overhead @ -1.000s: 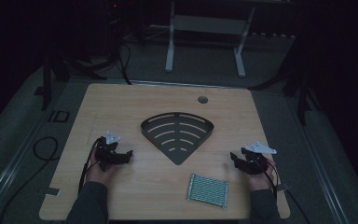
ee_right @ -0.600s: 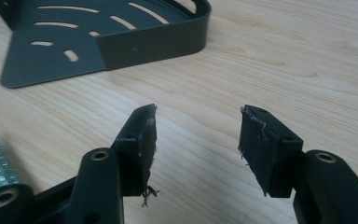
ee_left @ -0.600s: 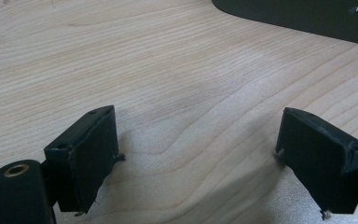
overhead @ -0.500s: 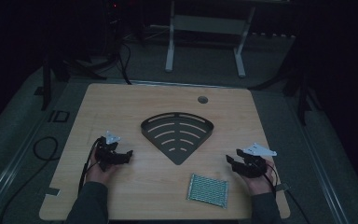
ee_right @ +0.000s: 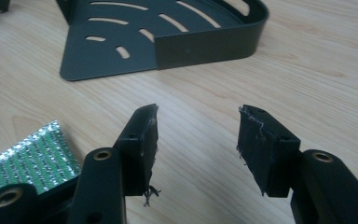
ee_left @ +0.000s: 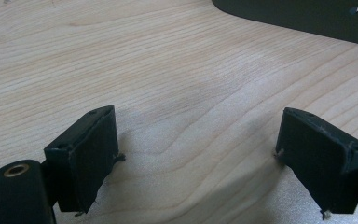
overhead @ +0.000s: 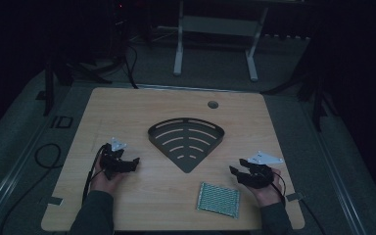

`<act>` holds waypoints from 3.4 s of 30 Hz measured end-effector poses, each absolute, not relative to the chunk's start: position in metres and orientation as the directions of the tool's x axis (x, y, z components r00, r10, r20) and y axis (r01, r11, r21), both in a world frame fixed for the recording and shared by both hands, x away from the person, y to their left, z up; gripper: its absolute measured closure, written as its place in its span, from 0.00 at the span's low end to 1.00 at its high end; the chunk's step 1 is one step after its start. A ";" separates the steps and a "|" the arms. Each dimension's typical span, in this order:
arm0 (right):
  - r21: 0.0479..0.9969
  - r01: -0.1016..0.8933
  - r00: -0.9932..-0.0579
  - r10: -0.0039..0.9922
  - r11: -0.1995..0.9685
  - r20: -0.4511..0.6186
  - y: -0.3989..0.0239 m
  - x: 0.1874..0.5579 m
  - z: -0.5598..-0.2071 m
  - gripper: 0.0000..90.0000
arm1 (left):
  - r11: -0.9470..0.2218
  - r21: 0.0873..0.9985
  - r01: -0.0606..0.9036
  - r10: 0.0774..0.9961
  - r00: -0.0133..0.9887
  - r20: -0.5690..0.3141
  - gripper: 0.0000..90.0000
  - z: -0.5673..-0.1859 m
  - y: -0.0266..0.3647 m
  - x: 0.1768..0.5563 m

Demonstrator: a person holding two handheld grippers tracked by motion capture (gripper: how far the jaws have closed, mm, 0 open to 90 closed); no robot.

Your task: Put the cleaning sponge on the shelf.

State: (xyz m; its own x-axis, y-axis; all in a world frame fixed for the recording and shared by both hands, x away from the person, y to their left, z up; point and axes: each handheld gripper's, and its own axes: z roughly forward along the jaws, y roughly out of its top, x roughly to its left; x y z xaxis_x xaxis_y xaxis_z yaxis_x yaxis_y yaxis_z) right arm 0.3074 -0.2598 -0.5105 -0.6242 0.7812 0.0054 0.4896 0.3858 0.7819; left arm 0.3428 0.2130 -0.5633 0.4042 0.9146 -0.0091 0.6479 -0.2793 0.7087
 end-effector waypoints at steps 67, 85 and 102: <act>0.671 0.424 -0.861 0.501 0.609 0.089 -0.228 0.294 -0.520 0.58 | -0.279 0.709 0.648 0.915 0.403 -0.009 0.14 -0.563 0.213 0.343; 0.627 0.422 -0.882 0.457 0.655 0.116 -0.228 0.300 -0.528 0.59 | -0.279 0.709 0.648 0.915 0.403 -0.009 0.14 -0.563 0.213 0.343; 0.607 0.462 -0.875 0.445 0.646 0.191 -0.231 0.306 -0.535 0.65 | -0.279 0.709 0.648 0.915 0.403 -0.009 0.14 -0.563 0.213 0.343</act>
